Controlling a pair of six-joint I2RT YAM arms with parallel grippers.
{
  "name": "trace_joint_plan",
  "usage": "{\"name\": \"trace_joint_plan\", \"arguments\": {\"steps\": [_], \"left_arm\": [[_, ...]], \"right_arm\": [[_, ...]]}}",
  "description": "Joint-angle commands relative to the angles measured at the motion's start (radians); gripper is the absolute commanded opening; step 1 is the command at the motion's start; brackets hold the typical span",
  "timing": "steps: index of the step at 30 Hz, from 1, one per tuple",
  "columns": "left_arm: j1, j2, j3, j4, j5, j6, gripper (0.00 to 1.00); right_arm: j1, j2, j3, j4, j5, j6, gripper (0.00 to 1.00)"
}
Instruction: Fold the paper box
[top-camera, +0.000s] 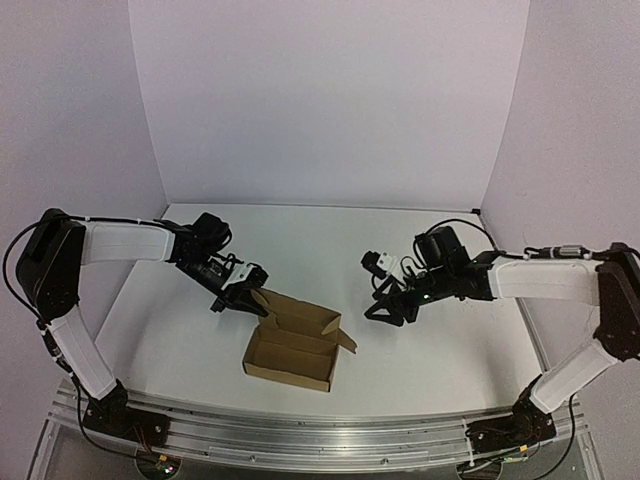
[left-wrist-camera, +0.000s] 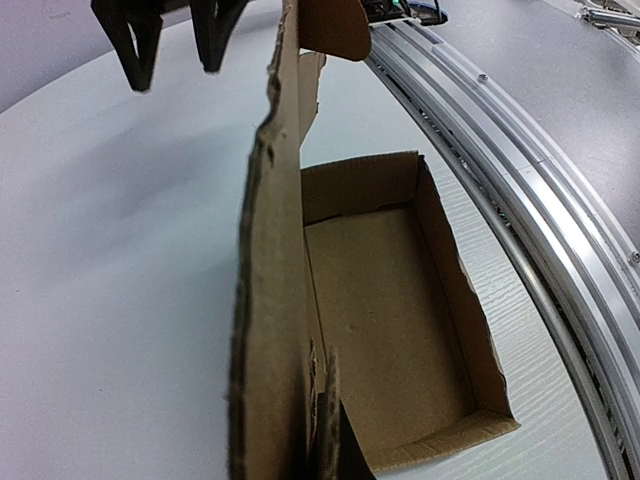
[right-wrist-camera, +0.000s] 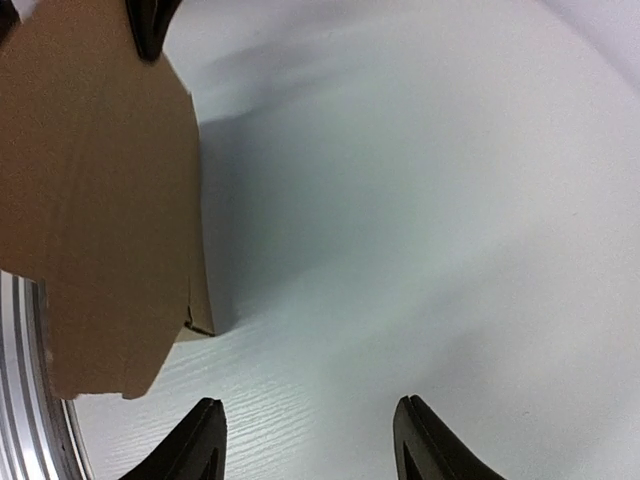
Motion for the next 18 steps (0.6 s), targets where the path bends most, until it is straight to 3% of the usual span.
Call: {"name": "trace_joint_plan", "arguments": {"steps": [1,11,18], "left_arm": [[-0.005,0.014,0.031,-0.041,-0.012,0.011,0.00],[-0.005,0.009,0.033,-0.027,-0.008,-0.041,0.00],[-0.005,0.002,0.025,-0.003,-0.003,-0.112,0.00]], "right_arm": [[0.042,0.118,0.049,0.020,-0.072,-0.055,0.57],[0.197,0.180,0.068,0.088,-0.070,-0.011,0.62],[0.211,0.237,0.119,0.190,-0.106,0.047,0.62]]}}
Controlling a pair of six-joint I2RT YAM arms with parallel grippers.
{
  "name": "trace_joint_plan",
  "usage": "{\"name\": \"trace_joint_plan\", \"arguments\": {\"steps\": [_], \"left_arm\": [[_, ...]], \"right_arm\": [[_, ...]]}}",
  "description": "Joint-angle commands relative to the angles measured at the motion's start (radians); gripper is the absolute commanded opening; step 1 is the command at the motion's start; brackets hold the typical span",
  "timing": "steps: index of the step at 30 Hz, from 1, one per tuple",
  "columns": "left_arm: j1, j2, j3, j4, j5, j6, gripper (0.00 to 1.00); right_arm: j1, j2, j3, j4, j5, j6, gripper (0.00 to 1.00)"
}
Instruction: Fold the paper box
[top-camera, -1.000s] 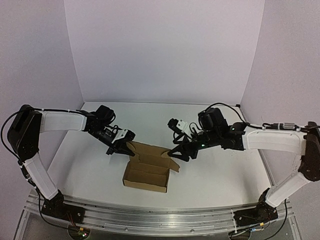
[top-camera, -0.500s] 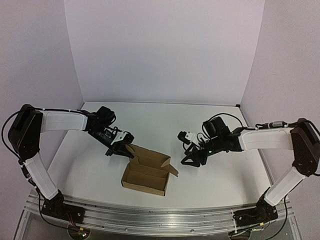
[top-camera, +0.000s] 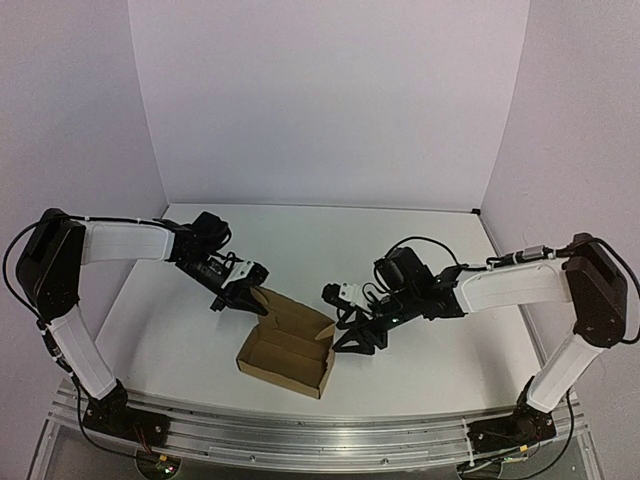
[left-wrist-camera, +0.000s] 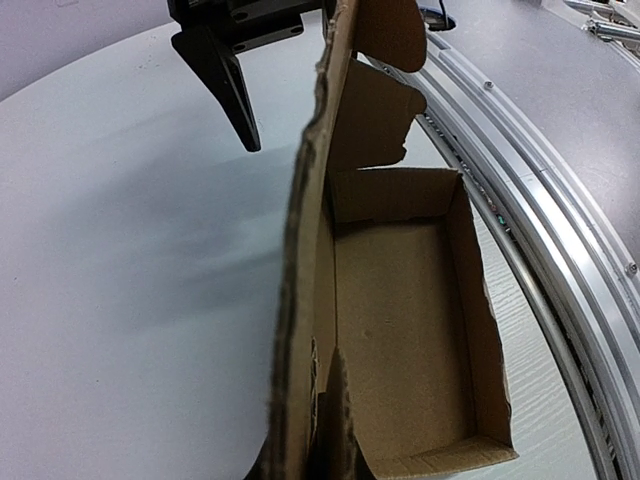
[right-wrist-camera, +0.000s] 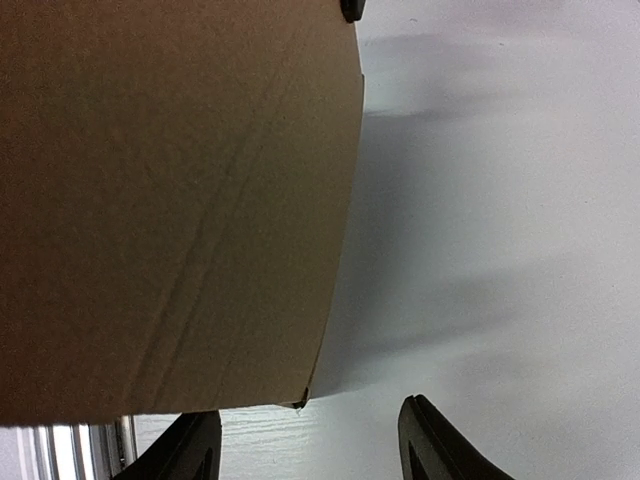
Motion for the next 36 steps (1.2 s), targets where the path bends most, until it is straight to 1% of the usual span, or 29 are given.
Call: {"name": "trace_joint_plan", "arguments": {"steps": [1,5,8,10,13,18,23,24,30,31,32,33,34,35,36], "left_arm": [[-0.008,-0.001,0.017,0.000,-0.006,-0.076,0.00],[-0.008,-0.008,0.003,0.001,-0.009,-0.081,0.00],[-0.008,-0.011,-0.001,-0.010,-0.006,-0.070,0.00],[-0.008,-0.012,-0.004,-0.016,-0.006,-0.057,0.00],[-0.008,-0.014,-0.008,-0.023,-0.003,-0.053,0.00],[-0.008,-0.027,-0.024,-0.030,0.002,-0.052,0.00],[0.001,-0.037,-0.039,-0.049,-0.007,-0.014,0.00],[0.002,-0.037,-0.040,-0.052,-0.008,-0.007,0.00],[0.003,-0.037,-0.030,-0.048,-0.014,0.009,0.00],[0.003,-0.037,-0.029,-0.048,-0.015,0.011,0.00],[0.003,-0.039,-0.028,-0.047,-0.017,0.011,0.00],[0.003,-0.042,-0.027,-0.045,-0.019,0.011,0.00],[0.003,-0.047,-0.026,-0.041,-0.023,0.007,0.00],[0.003,-0.053,-0.028,-0.031,-0.029,0.000,0.00],[0.003,-0.065,-0.033,-0.010,-0.036,-0.014,0.00]], "right_arm": [[0.013,0.035,0.073,0.109,-0.038,0.047,0.62],[0.033,0.049,0.073,0.122,-0.041,0.072,0.62],[0.059,0.069,0.070,0.147,-0.001,0.084,0.59],[0.064,0.075,0.059,0.183,0.024,0.098,0.51],[0.066,0.076,0.053,0.217,0.049,0.107,0.36],[0.071,0.066,0.050,0.230,0.080,0.089,0.19],[0.071,0.035,0.005,0.252,0.133,0.083,0.01],[0.072,0.031,-0.002,0.261,0.143,0.084,0.00],[0.072,-0.003,-0.042,0.313,0.184,0.078,0.00],[0.072,-0.007,-0.041,0.313,0.194,0.082,0.04],[0.071,-0.012,-0.040,0.312,0.202,0.092,0.18],[0.072,-0.021,-0.041,0.308,0.203,0.099,0.40],[0.072,-0.034,-0.046,0.301,0.198,0.101,0.57],[0.072,-0.052,-0.051,0.292,0.197,0.103,0.63],[0.071,-0.080,-0.060,0.281,0.200,0.107,0.67]]}}
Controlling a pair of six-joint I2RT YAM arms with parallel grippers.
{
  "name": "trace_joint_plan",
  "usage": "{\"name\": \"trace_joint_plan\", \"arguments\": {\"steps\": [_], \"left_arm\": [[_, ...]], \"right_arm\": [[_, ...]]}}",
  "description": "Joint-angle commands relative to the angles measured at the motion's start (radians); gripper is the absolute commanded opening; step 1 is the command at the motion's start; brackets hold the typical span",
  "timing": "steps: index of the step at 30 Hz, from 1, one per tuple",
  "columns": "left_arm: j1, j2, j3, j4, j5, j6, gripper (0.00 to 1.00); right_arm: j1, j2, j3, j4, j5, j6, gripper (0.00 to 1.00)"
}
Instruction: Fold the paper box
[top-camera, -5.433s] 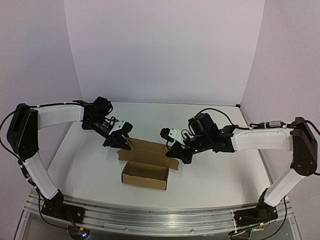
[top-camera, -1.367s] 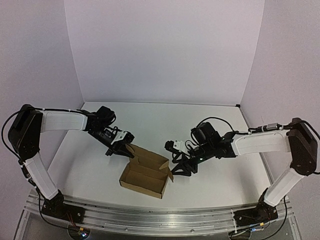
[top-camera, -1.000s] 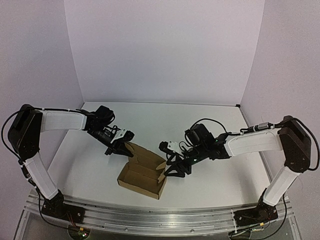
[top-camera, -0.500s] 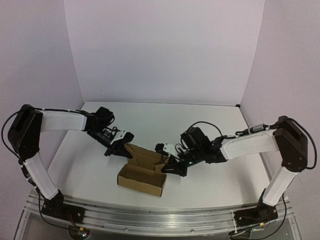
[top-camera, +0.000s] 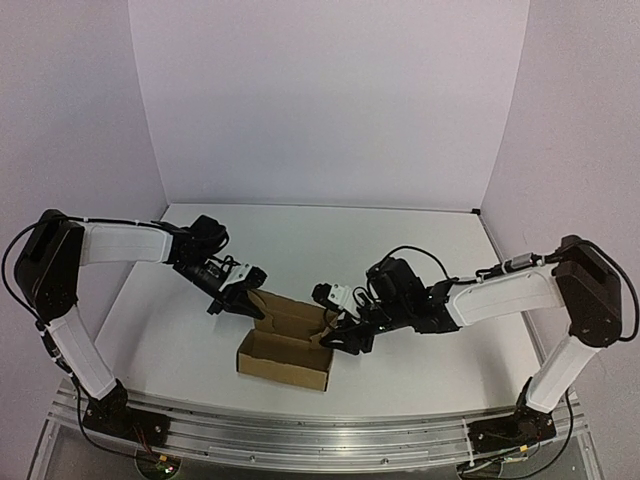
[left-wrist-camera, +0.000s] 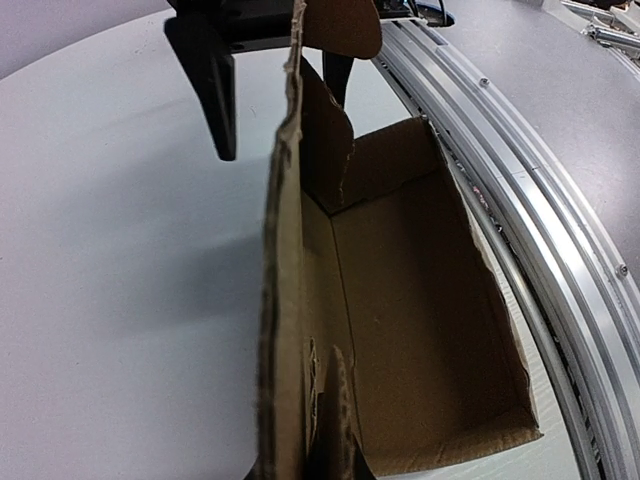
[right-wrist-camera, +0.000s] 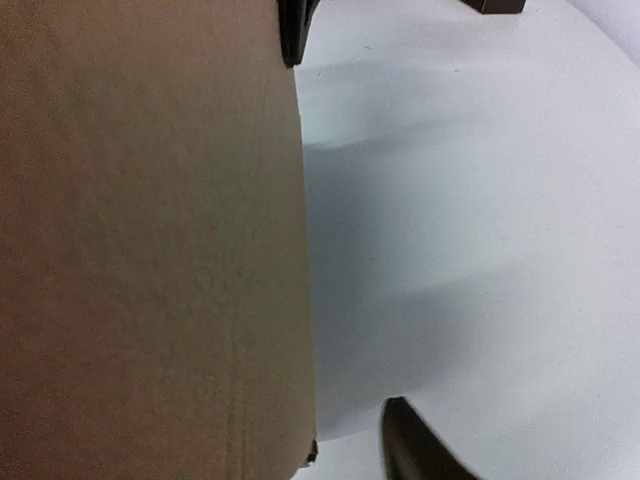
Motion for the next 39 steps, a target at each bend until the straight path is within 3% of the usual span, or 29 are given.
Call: {"name": "trace_joint_plan", "arguments": {"steps": [1,9,13,16,25,29,34,36,39], "left_arm": [[-0.007,-0.070,-0.016,0.024,-0.032,-0.010,0.00],[-0.007,-0.188,-0.162,0.285,-0.125,-0.086,0.05],[-0.008,-0.216,-0.234,0.263,-0.132,-0.023,0.24],[-0.008,-0.230,-0.235,0.209,-0.121,0.017,0.45],[0.004,-0.304,-0.180,0.039,-0.120,0.066,0.68],[0.026,-0.364,-0.173,0.016,-0.118,0.065,0.75],[0.040,-0.443,-0.165,0.046,-0.143,-0.039,0.75],[0.040,-0.501,-0.158,0.045,-0.147,-0.074,0.61],[0.031,-0.608,-0.136,-0.115,-0.051,0.016,0.46]], "right_arm": [[-0.005,-0.137,-0.024,0.046,0.035,0.021,0.70],[-0.023,-0.278,-0.048,-0.145,0.012,0.153,0.98],[-0.023,-0.301,-0.054,-0.161,-0.012,0.261,0.98],[-0.023,-0.300,-0.037,-0.163,0.005,0.357,0.98],[-0.023,-0.320,0.047,-0.165,0.040,0.554,0.98],[-0.022,-0.330,0.115,-0.181,0.132,0.667,0.97],[-0.020,-0.234,0.257,-0.247,0.175,0.713,0.88],[-0.020,-0.166,0.358,-0.313,0.176,0.661,0.85],[-0.016,-0.050,0.526,-0.450,0.174,0.596,0.70]]}}
